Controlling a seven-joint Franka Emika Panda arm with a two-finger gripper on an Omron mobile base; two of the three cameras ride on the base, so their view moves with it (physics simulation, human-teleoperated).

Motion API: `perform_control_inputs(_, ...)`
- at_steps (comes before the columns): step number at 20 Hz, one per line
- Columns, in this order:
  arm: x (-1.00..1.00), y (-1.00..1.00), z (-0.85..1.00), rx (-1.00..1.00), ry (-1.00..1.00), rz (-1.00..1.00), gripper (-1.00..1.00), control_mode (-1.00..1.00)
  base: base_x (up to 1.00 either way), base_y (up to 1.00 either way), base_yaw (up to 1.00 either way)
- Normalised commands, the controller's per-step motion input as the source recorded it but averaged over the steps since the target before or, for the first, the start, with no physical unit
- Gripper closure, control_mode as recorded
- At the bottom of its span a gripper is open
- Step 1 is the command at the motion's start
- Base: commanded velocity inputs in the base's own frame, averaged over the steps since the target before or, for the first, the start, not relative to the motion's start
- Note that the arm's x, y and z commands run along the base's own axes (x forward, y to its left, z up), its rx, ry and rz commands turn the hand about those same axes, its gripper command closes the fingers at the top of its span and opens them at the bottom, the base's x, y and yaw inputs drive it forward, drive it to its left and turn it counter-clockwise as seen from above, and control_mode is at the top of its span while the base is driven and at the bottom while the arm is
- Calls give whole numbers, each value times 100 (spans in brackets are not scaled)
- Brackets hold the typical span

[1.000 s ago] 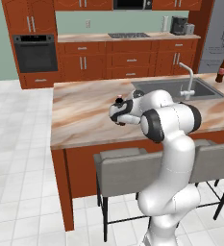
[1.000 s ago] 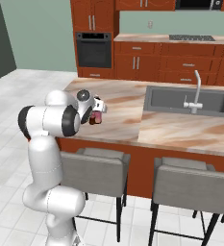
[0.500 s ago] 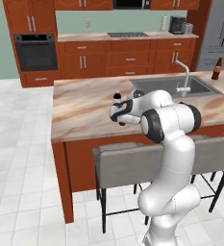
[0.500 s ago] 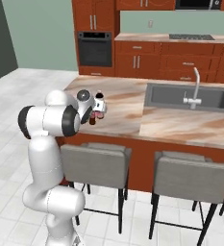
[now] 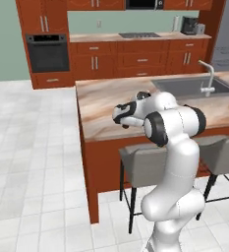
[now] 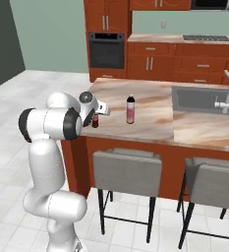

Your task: Place the large bottle from the dining counter next to the other large bottle outside the sink, and place the small bottle from the dining counter next to the other small bottle inside the sink.

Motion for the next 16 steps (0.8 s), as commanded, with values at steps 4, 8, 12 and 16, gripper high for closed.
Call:
perform_control_inputs(4,0,0,0,0,0,0,100,100,0,100,0)
perform_control_inputs(8,0,0,0,0,0,0,100,100,13,100,0)
perform_control_inputs(12,0,0,0,0,0,0,100,100,47,98,0)
perform_control_inputs(16,0,0,0,0,0,0,100,100,78,82,0)
